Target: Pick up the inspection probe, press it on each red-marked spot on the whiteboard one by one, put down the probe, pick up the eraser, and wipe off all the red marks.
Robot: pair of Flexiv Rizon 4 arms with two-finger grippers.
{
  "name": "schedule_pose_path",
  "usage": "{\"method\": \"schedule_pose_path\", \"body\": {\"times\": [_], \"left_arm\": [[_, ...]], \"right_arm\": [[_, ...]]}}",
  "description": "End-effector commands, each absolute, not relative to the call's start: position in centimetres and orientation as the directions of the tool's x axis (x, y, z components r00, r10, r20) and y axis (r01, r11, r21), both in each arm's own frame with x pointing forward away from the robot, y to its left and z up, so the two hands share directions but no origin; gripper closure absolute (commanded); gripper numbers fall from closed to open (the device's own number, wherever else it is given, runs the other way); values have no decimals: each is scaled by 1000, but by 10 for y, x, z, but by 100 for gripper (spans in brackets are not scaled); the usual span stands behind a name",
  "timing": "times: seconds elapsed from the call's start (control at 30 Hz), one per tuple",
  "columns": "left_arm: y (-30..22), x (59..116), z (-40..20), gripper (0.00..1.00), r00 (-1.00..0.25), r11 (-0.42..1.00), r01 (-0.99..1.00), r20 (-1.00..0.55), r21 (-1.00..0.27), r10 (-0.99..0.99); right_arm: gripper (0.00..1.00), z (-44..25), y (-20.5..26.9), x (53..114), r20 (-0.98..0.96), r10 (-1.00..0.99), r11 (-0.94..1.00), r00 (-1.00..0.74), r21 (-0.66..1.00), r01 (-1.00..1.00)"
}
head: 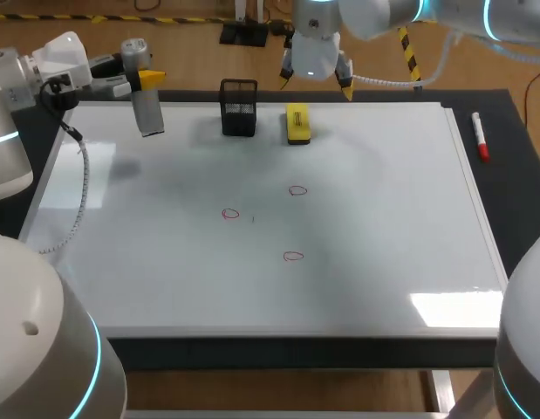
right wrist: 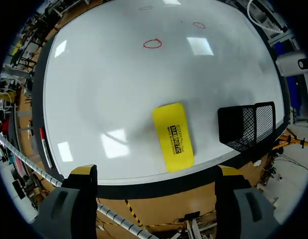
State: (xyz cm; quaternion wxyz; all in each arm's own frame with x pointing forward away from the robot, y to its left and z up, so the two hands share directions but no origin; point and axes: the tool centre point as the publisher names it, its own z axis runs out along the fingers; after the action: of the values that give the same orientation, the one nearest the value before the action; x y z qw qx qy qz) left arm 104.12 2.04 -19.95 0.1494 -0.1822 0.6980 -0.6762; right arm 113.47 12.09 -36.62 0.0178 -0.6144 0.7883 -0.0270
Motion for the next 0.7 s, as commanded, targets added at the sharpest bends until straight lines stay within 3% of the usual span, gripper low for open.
{"method": "schedule_pose_path", "body": {"times": [0.03, 0.27, 0.7], "left_arm": [[20, 1041, -199, 100, -889, 19, -51, 37, -999, -457], [20, 1041, -199, 100, -889, 19, -51, 37, -999, -457], [20, 1041, -199, 100, -889, 19, -51, 37, -999, -457]], "right_arm": [[0, -378, 123, 1143, 26, -979, 203, -203, -30, -979], [0, -396, 130, 1133, -17, -995, 103, -102, -14, -995], [0, -413, 142, 1118, 27, -997, 72, -72, 7, -997]]}}
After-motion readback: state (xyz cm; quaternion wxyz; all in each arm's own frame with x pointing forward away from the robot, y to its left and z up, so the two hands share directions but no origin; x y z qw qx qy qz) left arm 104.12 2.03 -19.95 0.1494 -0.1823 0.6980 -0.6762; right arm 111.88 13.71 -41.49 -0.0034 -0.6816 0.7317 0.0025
